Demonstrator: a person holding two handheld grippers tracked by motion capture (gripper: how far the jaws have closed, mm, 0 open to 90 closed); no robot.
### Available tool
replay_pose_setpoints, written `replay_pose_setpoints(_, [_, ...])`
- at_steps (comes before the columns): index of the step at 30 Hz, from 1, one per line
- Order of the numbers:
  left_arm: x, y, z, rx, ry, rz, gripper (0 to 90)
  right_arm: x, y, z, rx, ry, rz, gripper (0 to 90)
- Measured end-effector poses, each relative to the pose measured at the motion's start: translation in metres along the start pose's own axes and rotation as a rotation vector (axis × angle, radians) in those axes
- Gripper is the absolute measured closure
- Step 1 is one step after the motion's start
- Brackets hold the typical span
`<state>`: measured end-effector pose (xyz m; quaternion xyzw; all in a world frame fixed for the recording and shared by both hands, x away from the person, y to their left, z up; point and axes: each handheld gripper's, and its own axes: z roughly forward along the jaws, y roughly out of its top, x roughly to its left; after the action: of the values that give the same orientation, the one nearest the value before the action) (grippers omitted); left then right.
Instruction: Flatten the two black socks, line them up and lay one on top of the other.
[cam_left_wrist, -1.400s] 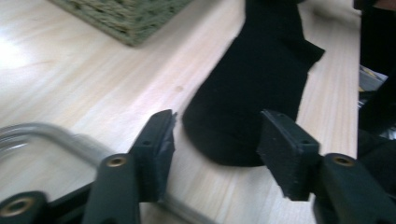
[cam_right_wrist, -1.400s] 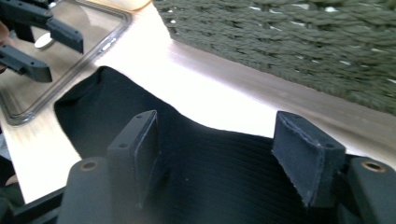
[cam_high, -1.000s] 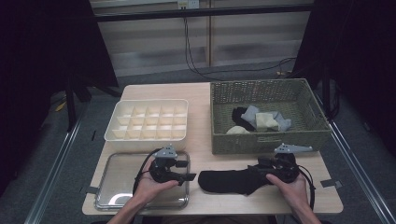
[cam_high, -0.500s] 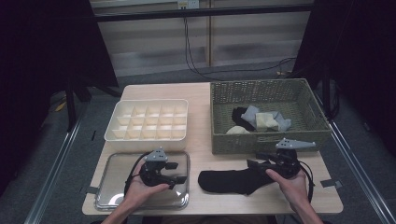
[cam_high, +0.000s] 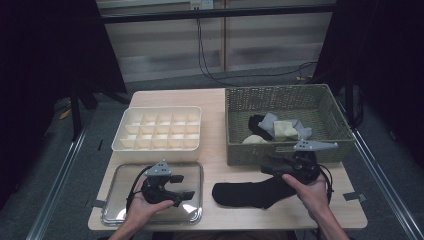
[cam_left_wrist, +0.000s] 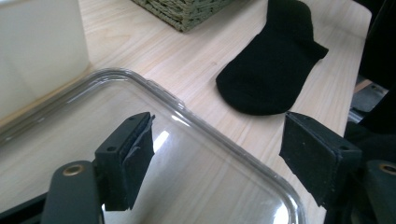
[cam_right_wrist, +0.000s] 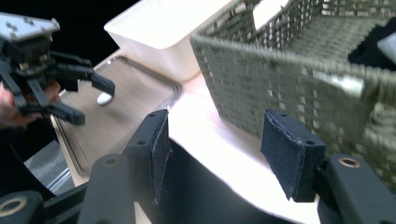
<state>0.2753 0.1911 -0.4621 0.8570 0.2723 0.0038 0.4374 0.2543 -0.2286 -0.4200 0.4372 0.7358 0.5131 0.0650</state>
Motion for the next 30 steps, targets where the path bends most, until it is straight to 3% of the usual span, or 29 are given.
replay_pose_setpoints(3, [0.003, -0.002, -0.003, -0.004, 0.006, -0.013, 23.9, 0.001, 0.013, 0.001, -0.019, 0.003, -0.011, 42.3])
replay_pose_setpoints(8, [0.006, -0.005, -0.008, -0.036, 0.061, -0.029, 22.7, -0.01, 0.036, 0.006, -0.016, -0.011, -0.011, 41.3])
replay_pose_setpoints(20, [0.009, -0.005, -0.011, -0.036, 0.054, -0.034, 21.2, -0.039, 0.078, 0.032, 0.041, -0.06, -0.032, 37.4])
replay_pose_setpoints(30, [0.014, -0.005, -0.012, -0.03, 0.068, -0.045, 19.7, -0.079, 0.109, 0.057, 0.099, -0.13, -0.019, 25.9])
